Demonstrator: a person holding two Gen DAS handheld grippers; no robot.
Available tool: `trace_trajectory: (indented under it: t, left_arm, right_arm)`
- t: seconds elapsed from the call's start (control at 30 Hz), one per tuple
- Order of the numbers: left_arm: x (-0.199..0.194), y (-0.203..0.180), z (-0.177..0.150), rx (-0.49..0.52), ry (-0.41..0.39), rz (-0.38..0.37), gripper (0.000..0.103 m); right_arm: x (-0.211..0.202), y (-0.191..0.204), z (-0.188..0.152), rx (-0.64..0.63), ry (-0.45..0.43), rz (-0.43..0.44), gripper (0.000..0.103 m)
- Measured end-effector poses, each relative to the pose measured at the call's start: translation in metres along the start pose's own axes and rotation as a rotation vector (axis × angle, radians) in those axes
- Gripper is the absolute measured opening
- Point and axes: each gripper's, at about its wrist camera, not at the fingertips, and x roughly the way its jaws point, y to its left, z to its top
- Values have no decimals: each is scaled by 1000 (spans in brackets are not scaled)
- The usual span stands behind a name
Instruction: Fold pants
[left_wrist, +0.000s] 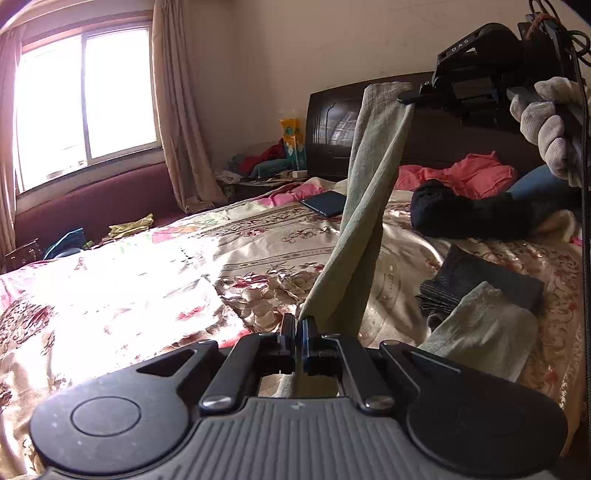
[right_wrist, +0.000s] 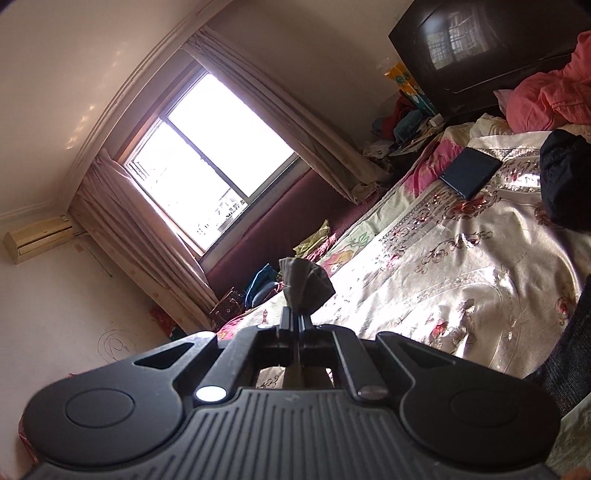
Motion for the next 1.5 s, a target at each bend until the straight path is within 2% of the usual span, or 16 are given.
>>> trace_trajectory:
  t: [0.1, 0.13, 0.17, 0.2, 0.3, 0.4, 0.5, 0.6, 0.7, 0.77, 0.9, 1.17, 1.2, 1.23, 1.4, 1.5]
  left_arm:
    - [8, -25, -22, 40, 67, -89, 19]
    - [14, -34, -34, 56, 105, -118, 19]
    - [18, -42, -44, 63, 140, -147, 19]
    - [23, -49, -55, 65, 176, -177, 19]
    - [29, -60, -71, 87, 228, -205, 19]
    - [32, -55, -69, 77, 227, -192, 19]
    - [35, -48, -63, 65, 213, -184, 19]
    - [37, -43, -61, 91, 213, -159, 19]
    - [42, -39, -63, 92, 216, -154, 21]
    - [43, -38, -65, 87, 215, -156, 27]
    - [40, -37, -71, 114, 211, -147, 33]
    - [41, -33, -72, 85, 198, -142, 35]
    - [42, -32, -71, 82, 192, -139, 35]
    - [42, -31, -70, 82, 188, -136, 35]
    - [44, -30, -69, 99, 185, -125, 35]
    - [38, -29, -67, 99, 172, -125, 38]
  right_arm:
    - [-23, -38, -28, 20, 16, -90, 12]
    - [-27, -55, -40, 42, 39, -139, 31]
    - [-31, -72, -52, 77, 63, -180, 42]
    - [-35, -93, -67, 129, 97, -228, 47]
    - [-50, -142, -106, 282, 162, -305, 47]
    - [-60, -164, -128, 359, 169, -321, 47]
    - [-59, -170, -132, 388, 160, -300, 47]
    - [-48, -169, -126, 347, 125, -303, 47]
    - [-32, -175, -124, 345, 117, -323, 46]
    - [-25, -176, -125, 355, 118, -333, 45]
    - [-28, -165, -122, 311, 86, -364, 34]
    - [-20, -167, -113, 306, 55, -417, 33]
    - [-18, -166, -113, 297, 47, -421, 23]
    - [-17, -165, -113, 291, 45, -427, 5]
    - [-18, -156, -102, 270, 36, -386, 3]
    - [-31, -140, -86, 276, -13, -301, 2]
